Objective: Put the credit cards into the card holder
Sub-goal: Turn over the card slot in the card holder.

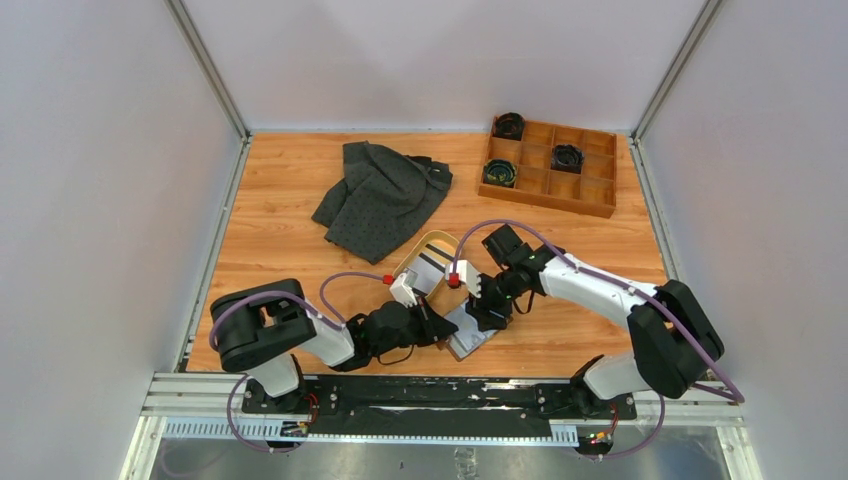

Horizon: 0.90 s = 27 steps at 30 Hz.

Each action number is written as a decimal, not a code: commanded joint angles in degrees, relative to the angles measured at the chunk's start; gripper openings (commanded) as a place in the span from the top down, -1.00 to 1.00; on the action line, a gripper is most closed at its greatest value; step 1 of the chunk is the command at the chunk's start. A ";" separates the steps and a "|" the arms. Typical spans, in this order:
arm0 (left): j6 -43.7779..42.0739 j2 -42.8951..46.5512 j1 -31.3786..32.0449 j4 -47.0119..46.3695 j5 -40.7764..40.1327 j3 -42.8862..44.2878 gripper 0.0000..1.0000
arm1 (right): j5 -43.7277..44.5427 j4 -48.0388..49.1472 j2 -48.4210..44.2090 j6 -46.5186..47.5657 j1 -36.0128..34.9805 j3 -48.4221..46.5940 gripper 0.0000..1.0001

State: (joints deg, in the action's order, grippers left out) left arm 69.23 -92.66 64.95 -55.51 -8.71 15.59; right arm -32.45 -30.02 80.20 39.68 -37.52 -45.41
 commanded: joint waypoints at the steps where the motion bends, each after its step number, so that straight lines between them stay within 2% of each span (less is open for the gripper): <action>1: -3.77 1.04 -0.47 1.78 0.48 -0.22 1.00 | -0.69 -0.96 0.30 -1.97 0.92 -1.89 -0.14; 7: -5.00 4.95 -1.04 10.34 -0.66 -0.15 1.00 | 1.91 0.49 0.82 -5.39 3.98 -2.25 -0.19; 11: -5.10 5.64 -1.57 11.76 -0.10 -0.39 1.00 | 6.04 1.58 3.01 -6.92 4.78 -2.45 -0.21; 16: -5.20 4.02 -1.93 11.82 1.85 0.21 1.00 | 5.75 1.50 3.91 -7.38 4.77 -2.79 -0.20; 27: -4.80 6.56 -2.31 16.36 1.04 -0.08 0.64 | 2.58 1.51 -1.00 -6.60 5.82 -2.59 -0.21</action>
State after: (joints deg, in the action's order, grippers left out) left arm 66.39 -87.44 63.05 -46.19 -7.07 15.77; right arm -27.57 -28.03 82.15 33.30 -32.86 -47.09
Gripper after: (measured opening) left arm 0.157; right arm 0.603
